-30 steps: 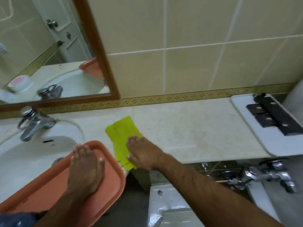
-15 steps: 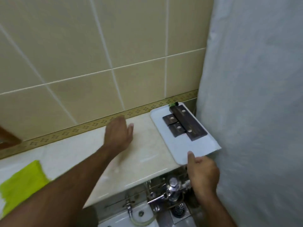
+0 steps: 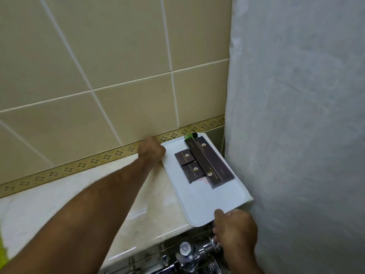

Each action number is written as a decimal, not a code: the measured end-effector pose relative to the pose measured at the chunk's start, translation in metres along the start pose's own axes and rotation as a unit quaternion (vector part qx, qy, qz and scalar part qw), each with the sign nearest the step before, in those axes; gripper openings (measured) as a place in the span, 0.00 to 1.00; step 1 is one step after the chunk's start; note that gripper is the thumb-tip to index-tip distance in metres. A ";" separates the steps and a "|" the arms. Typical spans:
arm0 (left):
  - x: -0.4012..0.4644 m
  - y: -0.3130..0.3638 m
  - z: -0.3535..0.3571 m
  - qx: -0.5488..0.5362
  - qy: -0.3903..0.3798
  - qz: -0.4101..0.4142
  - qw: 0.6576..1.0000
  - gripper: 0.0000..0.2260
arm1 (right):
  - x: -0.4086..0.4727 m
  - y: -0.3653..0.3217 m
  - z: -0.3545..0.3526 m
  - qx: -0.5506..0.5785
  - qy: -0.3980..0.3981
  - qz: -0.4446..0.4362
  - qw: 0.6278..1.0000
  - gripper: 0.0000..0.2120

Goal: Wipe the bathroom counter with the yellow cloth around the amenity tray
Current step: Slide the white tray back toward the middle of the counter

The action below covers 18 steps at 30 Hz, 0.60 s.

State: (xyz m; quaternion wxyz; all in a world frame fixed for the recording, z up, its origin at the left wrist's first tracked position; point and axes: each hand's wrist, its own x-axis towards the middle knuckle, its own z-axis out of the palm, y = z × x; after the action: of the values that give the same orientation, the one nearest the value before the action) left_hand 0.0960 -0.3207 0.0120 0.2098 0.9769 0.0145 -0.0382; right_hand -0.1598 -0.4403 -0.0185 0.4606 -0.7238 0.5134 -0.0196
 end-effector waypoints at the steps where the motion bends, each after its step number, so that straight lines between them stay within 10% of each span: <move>1: -0.007 -0.005 -0.005 -0.020 0.003 0.000 1.000 0.10 | -0.001 -0.002 -0.007 -0.033 0.011 -0.019 0.999 0.13; 8: -0.085 -0.109 -0.061 -0.143 0.092 -0.100 0.980 0.08 | -0.009 -0.042 -0.040 -0.133 0.021 -0.172 0.976 0.16; 18: -0.144 -0.274 -0.116 -0.075 0.119 -0.258 0.956 0.12 | -0.046 -0.124 0.117 -0.310 -0.048 -0.336 0.888 0.10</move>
State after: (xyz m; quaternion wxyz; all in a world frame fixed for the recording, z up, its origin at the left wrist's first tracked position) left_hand -0.0516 -0.0245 0.0170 0.2622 0.9188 0.2939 0.0265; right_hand -0.0328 -0.3238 0.0197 0.2029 -0.9591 0.1962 0.0218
